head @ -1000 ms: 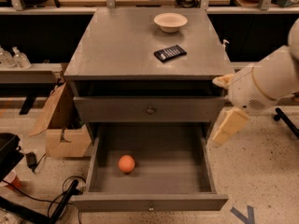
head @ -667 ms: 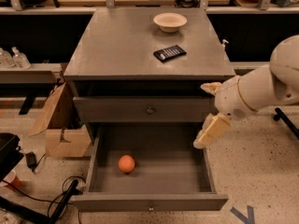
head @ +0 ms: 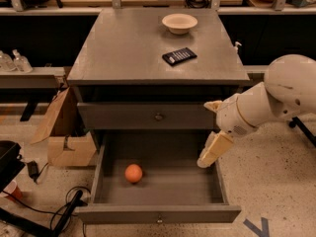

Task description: Pick orange from middle drawer and place on counter

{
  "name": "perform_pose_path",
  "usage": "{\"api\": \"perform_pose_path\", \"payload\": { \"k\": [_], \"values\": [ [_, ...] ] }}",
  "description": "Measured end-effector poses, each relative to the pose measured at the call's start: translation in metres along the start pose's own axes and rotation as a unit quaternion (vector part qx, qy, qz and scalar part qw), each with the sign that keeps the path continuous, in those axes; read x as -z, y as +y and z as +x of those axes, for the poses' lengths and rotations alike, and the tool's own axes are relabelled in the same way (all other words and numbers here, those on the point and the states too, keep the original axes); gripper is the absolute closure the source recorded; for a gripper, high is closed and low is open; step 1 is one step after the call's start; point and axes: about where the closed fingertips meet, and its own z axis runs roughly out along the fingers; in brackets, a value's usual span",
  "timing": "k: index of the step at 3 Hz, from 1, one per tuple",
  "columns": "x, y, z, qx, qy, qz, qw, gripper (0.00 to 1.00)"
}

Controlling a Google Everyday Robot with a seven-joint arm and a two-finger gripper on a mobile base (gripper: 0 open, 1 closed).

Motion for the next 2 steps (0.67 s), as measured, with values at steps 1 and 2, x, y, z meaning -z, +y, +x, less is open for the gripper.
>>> {"api": "perform_pose_path", "payload": {
  "k": [1,2],
  "values": [
    [-0.017,-0.006,-0.008,0.012,-0.012,0.005,0.9998,0.00],
    [-0.075,-0.015,-0.027,0.035,-0.054,0.001,0.9979,0.00]
  ]
}}
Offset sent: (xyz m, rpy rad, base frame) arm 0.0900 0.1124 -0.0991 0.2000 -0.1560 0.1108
